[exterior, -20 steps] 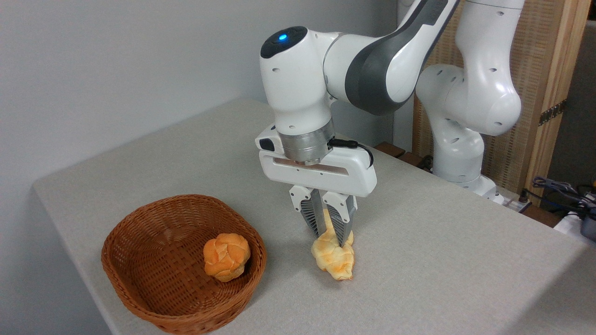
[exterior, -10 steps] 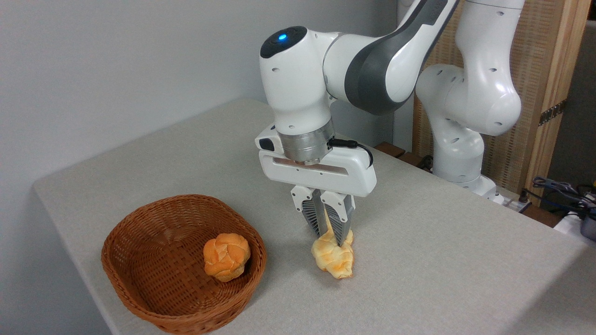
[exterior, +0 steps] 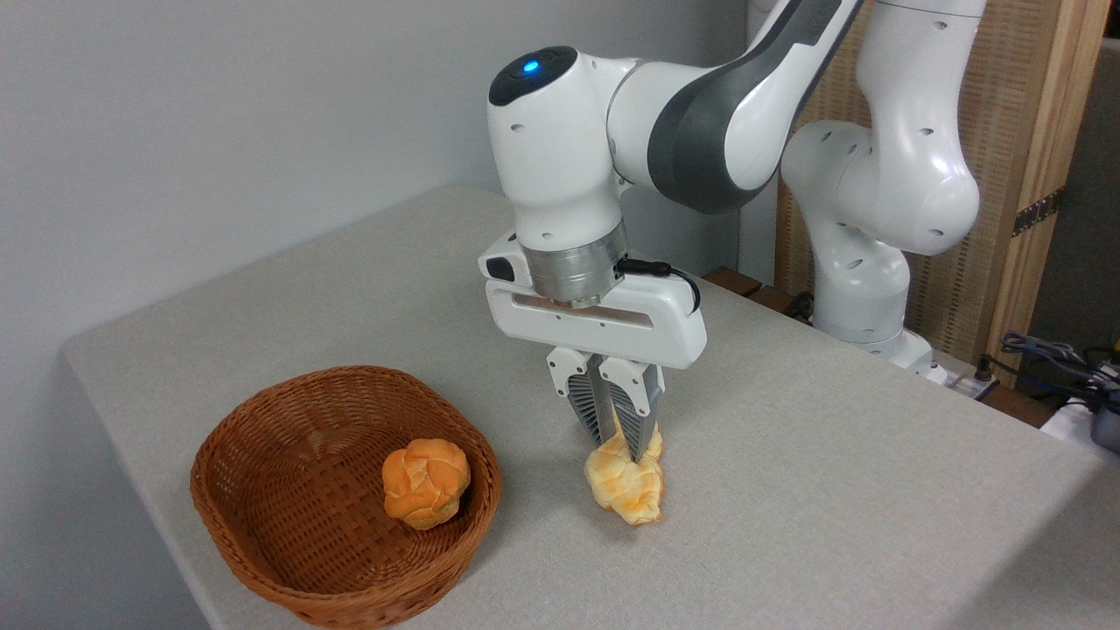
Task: Put bread into the basket
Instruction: 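Close the gripper on the middle of the croissant roll, then lift the croissant roll and carry it over the wicker basket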
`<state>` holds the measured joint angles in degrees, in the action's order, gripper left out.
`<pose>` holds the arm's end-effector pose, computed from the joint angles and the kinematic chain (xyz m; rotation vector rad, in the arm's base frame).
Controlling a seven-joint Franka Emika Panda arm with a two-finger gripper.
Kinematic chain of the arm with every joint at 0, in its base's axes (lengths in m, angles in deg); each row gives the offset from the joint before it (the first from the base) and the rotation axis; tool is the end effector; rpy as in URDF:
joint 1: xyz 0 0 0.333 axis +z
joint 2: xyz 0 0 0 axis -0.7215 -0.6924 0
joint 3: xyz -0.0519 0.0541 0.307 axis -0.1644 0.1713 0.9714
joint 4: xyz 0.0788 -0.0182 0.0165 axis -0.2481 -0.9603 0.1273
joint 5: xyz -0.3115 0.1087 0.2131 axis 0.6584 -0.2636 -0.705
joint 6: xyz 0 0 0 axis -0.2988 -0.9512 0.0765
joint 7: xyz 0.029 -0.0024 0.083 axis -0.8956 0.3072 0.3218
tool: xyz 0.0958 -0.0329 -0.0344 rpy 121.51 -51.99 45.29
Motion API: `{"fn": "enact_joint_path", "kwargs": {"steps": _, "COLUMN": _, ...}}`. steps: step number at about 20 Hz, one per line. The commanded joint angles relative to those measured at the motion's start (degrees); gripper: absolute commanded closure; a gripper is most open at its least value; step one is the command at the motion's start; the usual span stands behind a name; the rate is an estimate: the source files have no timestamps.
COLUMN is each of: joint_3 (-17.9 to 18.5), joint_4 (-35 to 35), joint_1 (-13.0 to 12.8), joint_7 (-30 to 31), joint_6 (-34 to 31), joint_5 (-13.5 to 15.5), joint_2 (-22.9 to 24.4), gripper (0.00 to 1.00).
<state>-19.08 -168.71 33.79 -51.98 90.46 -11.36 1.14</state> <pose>0.4515 0.0163 0.4177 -3.0248 0.6989 0.1338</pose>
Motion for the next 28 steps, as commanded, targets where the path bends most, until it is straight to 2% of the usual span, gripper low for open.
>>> {"fn": "enact_joint_path", "kwargs": {"steps": 1, "joint_3": 0.1, "joint_4": 0.4, "joint_1": -0.2, "joint_7": -0.7, "joint_6": -0.4, "joint_5": -1.5, "joint_2": 1.1, "gripper": 0.79}}
{"fn": "enact_joint_path", "kwargs": {"steps": 6, "joint_3": 0.1, "joint_4": 4.5, "joint_1": -0.1, "joint_7": -3.4, "joint_6": -6.1, "joint_5": -1.4, "joint_2": 1.1, "gripper": 0.79}}
{"fn": "enact_joint_path", "kwargs": {"steps": 15, "joint_3": -0.2, "joint_4": 11.4, "joint_1": -0.5, "joint_7": -5.6, "joint_6": -6.6, "joint_5": -0.5, "joint_2": 0.7, "gripper": 0.77}}
{"fn": "enact_joint_path", "kwargs": {"steps": 19, "joint_3": -1.9, "joint_4": 15.7, "joint_1": -0.6, "joint_7": -5.9, "joint_6": -5.8, "joint_5": 2.7, "joint_2": -1.2, "gripper": 0.77}}
{"fn": "enact_joint_path", "kwargs": {"steps": 23, "joint_3": -3.0, "joint_4": 21.0, "joint_1": -0.6, "joint_7": -8.9, "joint_6": -5.7, "joint_5": 3.4, "joint_2": -4.6, "gripper": 0.74}}
{"fn": "enact_joint_path", "kwargs": {"steps": 25, "joint_3": -3.9, "joint_4": 23.3, "joint_1": -0.6, "joint_7": -10.1, "joint_6": -5.0, "joint_5": 6.5, "joint_2": -7.2, "gripper": 0.73}}
{"fn": "enact_joint_path", "kwargs": {"steps": 27, "joint_3": -4.9, "joint_4": 23.9, "joint_1": -0.6, "joint_7": -10.1, "joint_6": -2.0, "joint_5": 7.6, "joint_2": -8.6, "gripper": 0.67}}
{"fn": "enact_joint_path", "kwargs": {"steps": 28, "joint_3": -5.1, "joint_4": 23.9, "joint_1": -0.6, "joint_7": -9.9, "joint_6": 0.2, "joint_5": 7.7, "joint_2": -9.5, "gripper": 0.53}}
